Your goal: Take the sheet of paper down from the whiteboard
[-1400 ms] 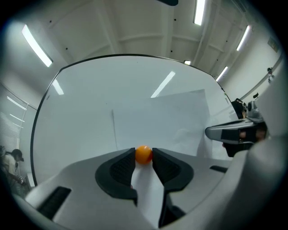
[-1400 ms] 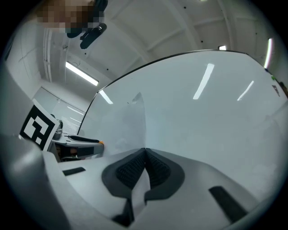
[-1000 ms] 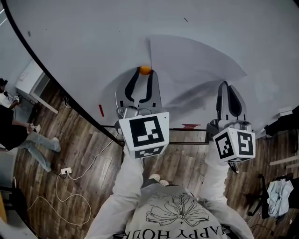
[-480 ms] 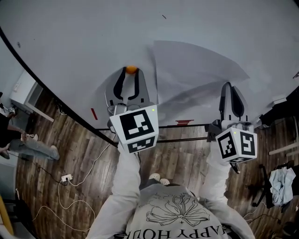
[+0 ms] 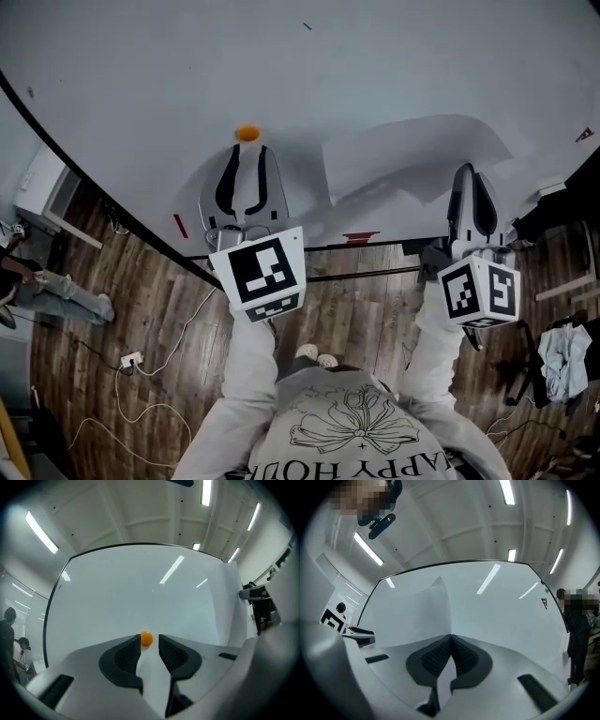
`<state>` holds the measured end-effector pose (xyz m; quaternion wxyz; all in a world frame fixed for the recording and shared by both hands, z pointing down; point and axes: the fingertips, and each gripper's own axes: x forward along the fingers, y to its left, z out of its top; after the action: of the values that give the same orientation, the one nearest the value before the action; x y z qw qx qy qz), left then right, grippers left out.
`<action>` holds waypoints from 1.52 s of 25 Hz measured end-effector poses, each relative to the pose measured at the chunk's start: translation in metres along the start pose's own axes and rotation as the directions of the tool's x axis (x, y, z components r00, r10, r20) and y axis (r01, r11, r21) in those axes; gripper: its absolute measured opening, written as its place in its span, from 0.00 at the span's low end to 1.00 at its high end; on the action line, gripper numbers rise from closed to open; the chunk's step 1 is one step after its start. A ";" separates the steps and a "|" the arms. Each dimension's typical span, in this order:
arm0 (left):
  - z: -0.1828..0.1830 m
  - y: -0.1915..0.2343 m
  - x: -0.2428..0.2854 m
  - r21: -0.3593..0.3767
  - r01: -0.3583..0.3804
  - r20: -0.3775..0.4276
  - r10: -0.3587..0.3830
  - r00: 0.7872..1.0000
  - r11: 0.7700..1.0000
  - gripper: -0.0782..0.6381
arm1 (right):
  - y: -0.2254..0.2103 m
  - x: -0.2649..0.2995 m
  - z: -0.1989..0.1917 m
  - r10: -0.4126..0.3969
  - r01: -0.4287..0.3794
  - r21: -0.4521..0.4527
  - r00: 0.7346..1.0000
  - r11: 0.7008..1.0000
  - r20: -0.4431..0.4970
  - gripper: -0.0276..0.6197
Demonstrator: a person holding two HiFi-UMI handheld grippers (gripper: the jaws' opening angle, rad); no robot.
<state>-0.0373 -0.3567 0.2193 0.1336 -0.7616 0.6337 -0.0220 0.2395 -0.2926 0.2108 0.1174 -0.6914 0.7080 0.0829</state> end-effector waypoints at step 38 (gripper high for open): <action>0.005 0.019 -0.066 -0.086 0.014 0.029 -0.012 1.000 0.996 0.18 | 0.056 -0.026 -0.004 0.018 -0.021 -0.071 0.999 0.997 -0.048 0.05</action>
<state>-0.0674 -0.2950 0.2192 0.1096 -0.7710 0.6272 0.0153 0.1838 -0.2670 0.2198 0.0750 -0.6900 0.7139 0.0927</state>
